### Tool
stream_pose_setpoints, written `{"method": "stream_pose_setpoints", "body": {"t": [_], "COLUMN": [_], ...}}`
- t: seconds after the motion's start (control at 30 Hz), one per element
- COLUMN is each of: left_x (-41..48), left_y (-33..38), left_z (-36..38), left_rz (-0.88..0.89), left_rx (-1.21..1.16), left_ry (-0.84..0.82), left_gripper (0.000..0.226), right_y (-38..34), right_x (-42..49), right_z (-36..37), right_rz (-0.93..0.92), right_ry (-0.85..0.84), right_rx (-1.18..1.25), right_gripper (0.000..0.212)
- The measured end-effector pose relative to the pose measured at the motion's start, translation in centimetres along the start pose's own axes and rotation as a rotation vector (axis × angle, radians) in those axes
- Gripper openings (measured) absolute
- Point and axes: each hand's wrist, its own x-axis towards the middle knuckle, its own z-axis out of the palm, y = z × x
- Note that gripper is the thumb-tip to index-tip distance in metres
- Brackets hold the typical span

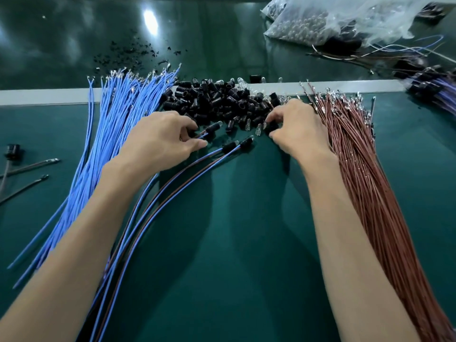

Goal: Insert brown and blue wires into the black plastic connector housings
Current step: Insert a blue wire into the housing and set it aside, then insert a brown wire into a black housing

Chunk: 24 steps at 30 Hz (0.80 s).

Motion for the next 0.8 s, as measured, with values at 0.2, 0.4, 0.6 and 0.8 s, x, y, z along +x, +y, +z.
{"method": "stream_pose_setpoints", "body": {"t": [0.2, 0.4, 0.6, 0.8], "left_x": [-0.4, -0.6, -0.3, -0.2], "left_y": [0.8, 2.6, 1.7, 1.2], "left_z": [1.2, 2.2, 2.3, 2.4], "left_rz": [0.182, 0.304, 0.281, 0.275], "left_rx": [-0.082, -0.301, -0.355, -0.348], "left_ry": [0.110, 0.128, 0.270, 0.233], "left_gripper": [0.032, 0.038, 0.017, 0.016], "right_y": [0.1, -3.5, -3.2, 1.5], "right_x": [-0.5, -2.9, -3.0, -2.4], "right_z": [0.8, 1.5, 0.5, -2.1], "right_rz": [0.014, 0.039, -0.071, 0.285], "right_ry": [0.050, -0.095, -0.195, 0.013], "right_rx": [0.098, 1.032, 0.743, -0.054], "right_gripper": [0.013, 0.013, 0.007, 0.028]}}
